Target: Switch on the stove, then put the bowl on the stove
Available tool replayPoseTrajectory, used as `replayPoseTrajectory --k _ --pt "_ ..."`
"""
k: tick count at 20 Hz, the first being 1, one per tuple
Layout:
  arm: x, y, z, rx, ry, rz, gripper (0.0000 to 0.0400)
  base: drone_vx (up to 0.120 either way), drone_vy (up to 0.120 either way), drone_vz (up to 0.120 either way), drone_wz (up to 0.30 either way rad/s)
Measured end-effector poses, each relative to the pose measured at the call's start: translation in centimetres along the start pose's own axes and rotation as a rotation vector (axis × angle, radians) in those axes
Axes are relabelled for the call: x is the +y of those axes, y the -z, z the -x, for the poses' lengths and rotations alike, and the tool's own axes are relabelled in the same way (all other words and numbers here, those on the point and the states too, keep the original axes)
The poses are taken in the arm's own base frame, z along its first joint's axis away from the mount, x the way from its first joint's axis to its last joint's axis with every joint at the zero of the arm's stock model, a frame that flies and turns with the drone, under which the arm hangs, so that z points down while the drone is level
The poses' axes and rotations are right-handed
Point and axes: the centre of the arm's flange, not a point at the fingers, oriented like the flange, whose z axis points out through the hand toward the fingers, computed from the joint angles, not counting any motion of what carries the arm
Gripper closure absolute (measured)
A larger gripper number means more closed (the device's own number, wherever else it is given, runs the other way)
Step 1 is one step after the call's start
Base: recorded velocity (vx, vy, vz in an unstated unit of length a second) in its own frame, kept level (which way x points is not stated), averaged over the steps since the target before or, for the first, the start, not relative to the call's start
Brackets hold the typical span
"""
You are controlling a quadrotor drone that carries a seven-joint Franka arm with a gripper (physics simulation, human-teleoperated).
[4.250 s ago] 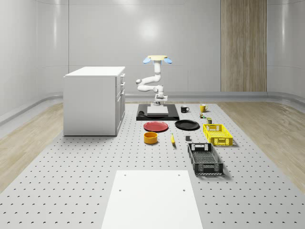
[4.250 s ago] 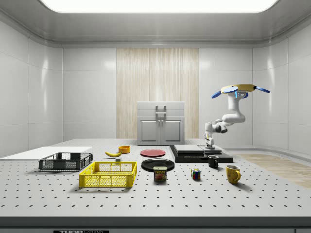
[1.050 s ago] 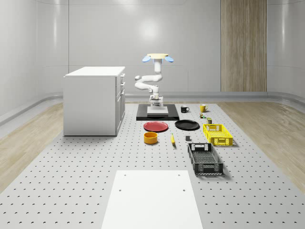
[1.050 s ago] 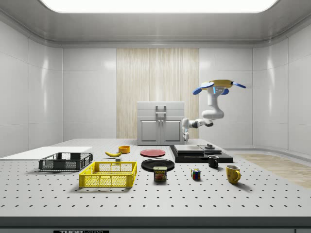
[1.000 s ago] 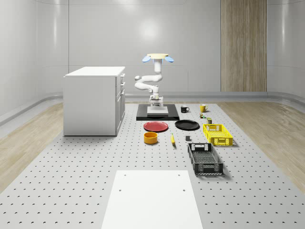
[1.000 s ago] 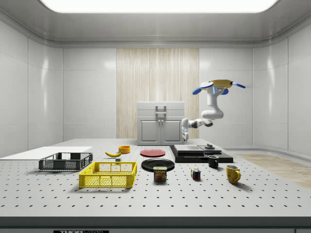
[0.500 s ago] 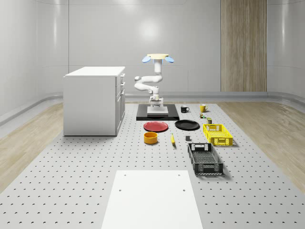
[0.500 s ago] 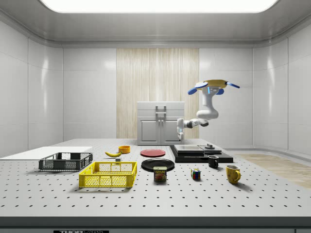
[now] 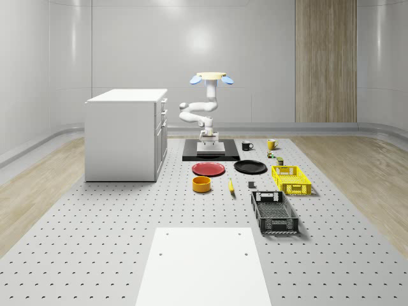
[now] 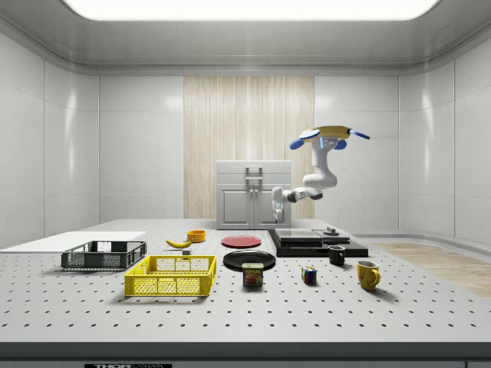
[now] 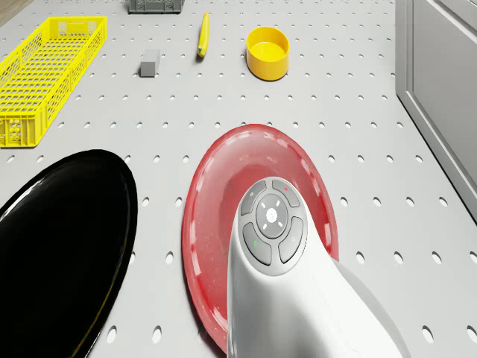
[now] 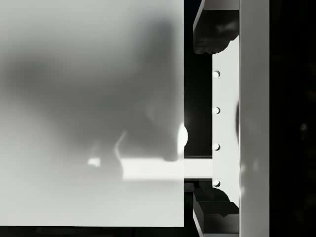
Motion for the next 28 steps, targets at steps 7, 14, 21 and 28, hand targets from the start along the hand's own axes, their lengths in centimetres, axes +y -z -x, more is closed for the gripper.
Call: replayPoseTrajectory --k 7,14,21,28 --pt "0.00 0.00 0.00 0.000 0.000 0.000 0.0000 0.120 0.000 0.000 0.000" --pt "0.00 0.00 0.00 0.000 0.000 0.000 0.0000 0.120 0.000 0.000 0.000" --pt "0.00 0.00 0.00 0.000 0.000 0.000 0.0000 0.120 0.000 0.000 0.000" --pt "0.00 0.00 0.00 0.000 0.000 0.000 0.0000 0.120 0.000 0.000 0.000"
